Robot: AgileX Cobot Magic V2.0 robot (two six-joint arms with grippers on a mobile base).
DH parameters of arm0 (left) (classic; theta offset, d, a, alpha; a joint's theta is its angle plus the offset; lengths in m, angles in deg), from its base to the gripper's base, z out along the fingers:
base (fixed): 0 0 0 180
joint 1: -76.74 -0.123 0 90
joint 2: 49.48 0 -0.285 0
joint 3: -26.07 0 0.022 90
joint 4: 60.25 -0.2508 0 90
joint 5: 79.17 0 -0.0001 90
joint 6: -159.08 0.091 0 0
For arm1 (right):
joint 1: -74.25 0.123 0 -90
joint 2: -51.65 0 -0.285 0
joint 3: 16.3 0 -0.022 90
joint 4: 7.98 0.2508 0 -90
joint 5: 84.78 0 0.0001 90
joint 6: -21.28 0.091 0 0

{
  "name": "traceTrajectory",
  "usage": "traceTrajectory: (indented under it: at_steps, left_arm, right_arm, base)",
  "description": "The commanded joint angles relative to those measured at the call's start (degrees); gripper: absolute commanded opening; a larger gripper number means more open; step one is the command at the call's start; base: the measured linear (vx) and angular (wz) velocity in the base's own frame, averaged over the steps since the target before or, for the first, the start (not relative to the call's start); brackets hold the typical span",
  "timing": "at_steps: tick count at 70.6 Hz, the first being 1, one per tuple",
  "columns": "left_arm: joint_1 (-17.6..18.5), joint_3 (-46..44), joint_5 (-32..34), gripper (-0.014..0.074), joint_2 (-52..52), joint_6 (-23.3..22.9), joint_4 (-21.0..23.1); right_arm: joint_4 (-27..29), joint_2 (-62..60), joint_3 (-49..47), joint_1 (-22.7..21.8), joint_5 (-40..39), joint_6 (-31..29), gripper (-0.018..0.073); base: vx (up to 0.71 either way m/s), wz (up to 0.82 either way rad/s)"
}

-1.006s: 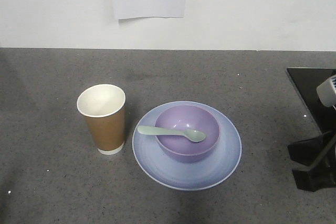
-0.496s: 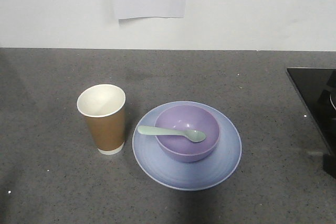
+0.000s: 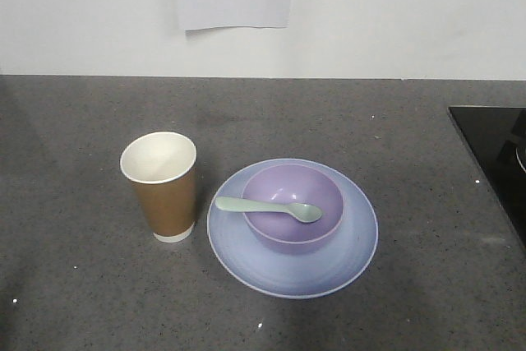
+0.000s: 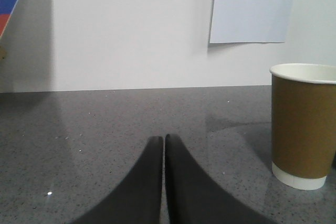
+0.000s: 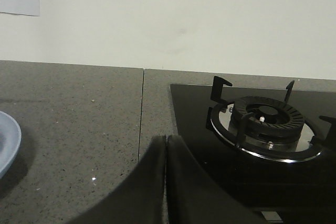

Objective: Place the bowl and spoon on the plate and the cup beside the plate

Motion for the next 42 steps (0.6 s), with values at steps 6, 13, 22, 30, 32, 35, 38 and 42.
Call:
traceTrajectory:
  at_steps: [6, 13, 22, 30, 32, 35, 38, 42]
  left_arm:
    - [-0.05, -1.03, 4.51, -0.0008, -0.86, -0.07, 0.47]
    - [-0.05, -1.03, 4.51, -0.0008, -0.86, -0.07, 0.47]
    - [-0.05, -1.03, 4.51, -0.0008, -0.86, -0.07, 0.47]
    - [-0.05, -1.03, 4.51, -0.0008, -0.86, -0.07, 0.47]
    - [-0.05, -1.03, 4.51, -0.0008, -0.86, -0.07, 0.47]
    - [-0.05, -1.03, 4.51, -0.0008, -0.86, -0.07, 0.47]
    - [-0.05, -1.03, 4.51, -0.0008, -0.86, -0.07, 0.47]
    - [-0.05, -1.03, 4.51, -0.0008, -0.86, -0.07, 0.47]
  right_arm:
    - [-0.33, -0.32, -1.13, -0.42, -4.62, 1.55, -0.0008]
    - [-5.89, -1.97, -1.13, -0.35, -4.51, 8.20, -0.0008]
    - [-11.20, -3.26, -1.13, -0.35, -4.34, 16.94, -0.0006]
    - [-10.71, -3.38, -1.13, 0.76, -4.28, 15.91, -0.0006]
    - [-10.88, -3.38, -1.13, 1.63, -4.35, 15.90, -0.0006]
    - [-11.04, -3.38, -1.13, 2.62, -4.35, 15.90, -0.0006]
    - [-11.09, -3.38, -1.13, 3.93, -4.35, 15.96, -0.0006]
    - [-11.67, -3.44, -1.13, 4.81, -4.48, 16.41, -0.0006]
  base:
    - [0.00, 0.00]
    - [0.00, 0.00]
    - [0.00, 0.00]
    - [0.00, 0.00]
    - [0.00, 0.00]
    - [0.00, 0.00]
    - [0.00, 0.00]
    - [0.00, 0.00]
